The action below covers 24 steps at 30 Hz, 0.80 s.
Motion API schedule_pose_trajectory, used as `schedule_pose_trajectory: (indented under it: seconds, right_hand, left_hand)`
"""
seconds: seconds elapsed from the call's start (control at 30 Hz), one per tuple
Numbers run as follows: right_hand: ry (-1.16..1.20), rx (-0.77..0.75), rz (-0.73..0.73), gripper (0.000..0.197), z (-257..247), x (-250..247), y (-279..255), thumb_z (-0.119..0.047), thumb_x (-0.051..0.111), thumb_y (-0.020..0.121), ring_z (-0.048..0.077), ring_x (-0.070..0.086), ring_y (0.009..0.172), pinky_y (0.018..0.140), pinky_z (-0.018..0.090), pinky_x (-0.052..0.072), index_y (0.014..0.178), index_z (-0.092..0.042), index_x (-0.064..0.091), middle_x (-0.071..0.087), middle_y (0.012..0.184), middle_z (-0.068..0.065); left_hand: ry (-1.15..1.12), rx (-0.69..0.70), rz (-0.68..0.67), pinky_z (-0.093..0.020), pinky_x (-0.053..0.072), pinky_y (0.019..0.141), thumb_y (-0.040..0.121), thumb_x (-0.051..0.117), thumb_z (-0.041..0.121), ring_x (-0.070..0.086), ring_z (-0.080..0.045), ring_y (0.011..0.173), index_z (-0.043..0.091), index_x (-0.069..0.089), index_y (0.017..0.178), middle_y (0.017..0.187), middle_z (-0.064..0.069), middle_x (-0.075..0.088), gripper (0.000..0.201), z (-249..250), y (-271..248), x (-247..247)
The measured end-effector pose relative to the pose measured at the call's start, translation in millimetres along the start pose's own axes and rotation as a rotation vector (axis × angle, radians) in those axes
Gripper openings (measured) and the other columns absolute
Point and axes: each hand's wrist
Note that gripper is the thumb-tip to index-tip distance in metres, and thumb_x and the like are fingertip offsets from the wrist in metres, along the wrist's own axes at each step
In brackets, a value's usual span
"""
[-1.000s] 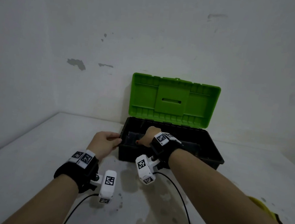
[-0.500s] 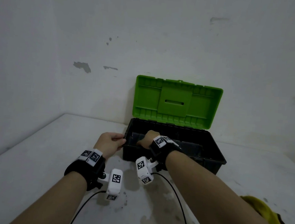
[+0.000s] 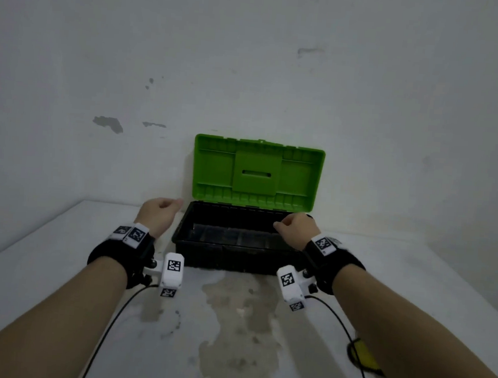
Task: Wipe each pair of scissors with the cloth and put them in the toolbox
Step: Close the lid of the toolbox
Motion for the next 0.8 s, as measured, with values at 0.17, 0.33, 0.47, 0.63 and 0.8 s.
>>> schedule_pose_trajectory:
  seconds: [0.17, 0.33, 0.47, 0.63, 0.8]
  right_hand:
    - [0.054, 0.109, 0.078, 0.045, 41, -39, 24, -0.047, 0.055, 0.093, 0.032, 0.063, 0.100, 0.080, 0.031, 0.049, 0.103, -0.006, 0.072, 0.069, 0.108, 0.016]
    - [0.105, 0.136, 0.142, 0.053, 64, -64, 70, -0.050, 0.049, 0.095, 0.035, 0.062, 0.103, 0.091, 0.041, 0.051, 0.110, -0.002, 0.068, 0.067, 0.114, 0.018]
    - [0.349, 0.158, 0.175, 0.064, 64, -76, 113, -0.057, 0.041, 0.095, 0.034, 0.058, 0.109, 0.094, 0.050, 0.050, 0.125, -0.004, 0.058, 0.059, 0.126, 0.017]
    - [0.616, 0.185, 0.163, 0.074, 54, -81, 151, -0.065, 0.025, 0.095, 0.033, 0.049, 0.122, 0.096, 0.049, 0.048, 0.144, -0.011, 0.037, 0.044, 0.144, 0.013]
    - [0.707, 0.188, 0.144, 0.087, 54, -79, 161, -0.076, 0.017, 0.088, 0.031, 0.048, 0.127, 0.097, 0.048, 0.046, 0.145, -0.015, 0.038, 0.044, 0.147, 0.010]
  left_hand:
    - [-0.012, 0.022, 0.016, -0.047, 0.052, 0.098, 0.093, 0.062, 0.040, 0.062, -0.026, 0.093, 0.008, 0.066, 0.119, 0.104, -0.011, 0.067, 0.042, 25, 16, 20]
    - [-0.001, 0.061, 0.016, -0.047, 0.051, 0.099, 0.093, 0.062, 0.043, 0.061, -0.027, 0.102, 0.010, 0.062, 0.126, 0.117, -0.008, 0.064, 0.047, 35, 58, 36]
    - [-0.032, 0.069, 0.025, -0.048, 0.048, 0.103, 0.092, 0.060, 0.049, 0.058, -0.026, 0.111, 0.010, 0.049, 0.142, 0.131, -0.008, 0.058, 0.064, 44, 101, 42]
    - [-0.073, 0.105, 0.045, -0.049, 0.038, 0.112, 0.075, 0.057, 0.066, 0.049, -0.026, 0.132, 0.017, 0.035, 0.150, 0.148, -0.007, 0.047, 0.093, 62, 144, 41]
    - [-0.171, 0.109, -0.039, -0.038, 0.038, 0.108, 0.095, 0.046, 0.054, 0.050, -0.020, 0.130, 0.017, 0.037, 0.150, 0.147, 0.000, 0.048, 0.066, 75, 155, 47]
Point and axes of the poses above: each hand's wrist, its own y-axis towards the middle knuckle, its own x-axis out of the palm, z = x × y
